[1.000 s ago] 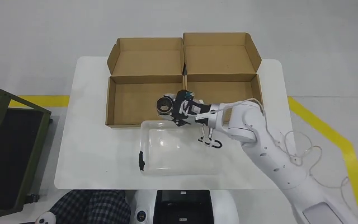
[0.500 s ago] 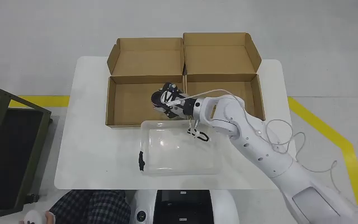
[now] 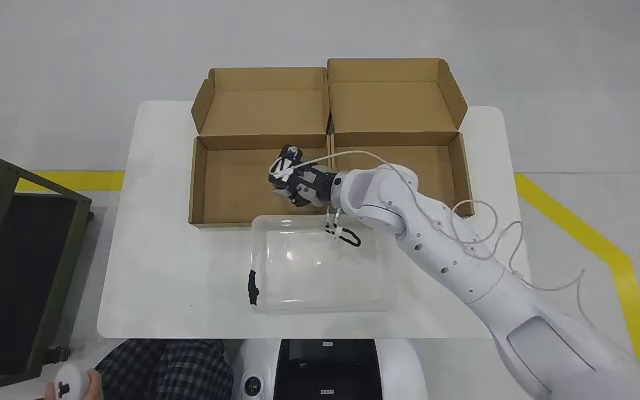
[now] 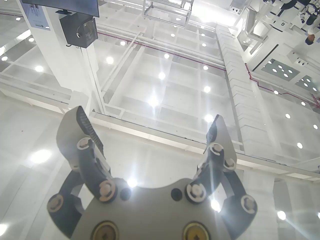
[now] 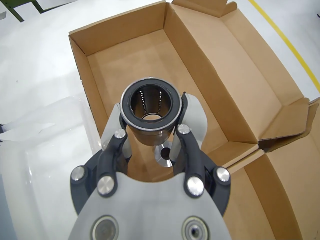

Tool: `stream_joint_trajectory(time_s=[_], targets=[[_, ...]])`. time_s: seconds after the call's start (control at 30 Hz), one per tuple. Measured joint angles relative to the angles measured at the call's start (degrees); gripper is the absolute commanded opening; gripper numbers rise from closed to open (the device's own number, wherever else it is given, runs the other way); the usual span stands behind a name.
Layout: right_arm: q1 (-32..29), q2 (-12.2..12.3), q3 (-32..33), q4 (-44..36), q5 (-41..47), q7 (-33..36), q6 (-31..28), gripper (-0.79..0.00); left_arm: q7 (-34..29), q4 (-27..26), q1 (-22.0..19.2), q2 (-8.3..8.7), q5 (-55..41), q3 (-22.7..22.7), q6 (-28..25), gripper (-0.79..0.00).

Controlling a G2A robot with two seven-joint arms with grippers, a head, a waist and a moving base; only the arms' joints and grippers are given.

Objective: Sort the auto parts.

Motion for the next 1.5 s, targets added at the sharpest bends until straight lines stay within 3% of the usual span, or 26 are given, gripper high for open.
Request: stream_joint_trajectory(time_s=[0.33, 0.4, 1.37, 1.5], targets=[[1.92, -2.59, -2.72, 5.14, -0.09, 0.88, 0.29, -0.776, 0.00, 0.00, 0.00, 0.00, 0.00, 0.00, 0.00, 0.000], [2.30, -3.01, -2.89, 6.15, -0.04, 0.98, 0.20, -0.714, 0.00, 0.00, 0.00, 0.00, 0.00, 0.00, 0.00, 0.000], [2.93, -6.44, -2.38, 12.63, -1.04, 2.41, -1.39, -0.440, 0.00, 0.00, 0.00, 0.00, 0.00, 0.00, 0.00, 0.000], [2.51, -6.55, -1.84, 12.56, -1.35, 2.59, -1.71, -0.363, 0.00, 0.00, 0.00, 0.00, 0.00, 0.00, 0.00, 0.000]])
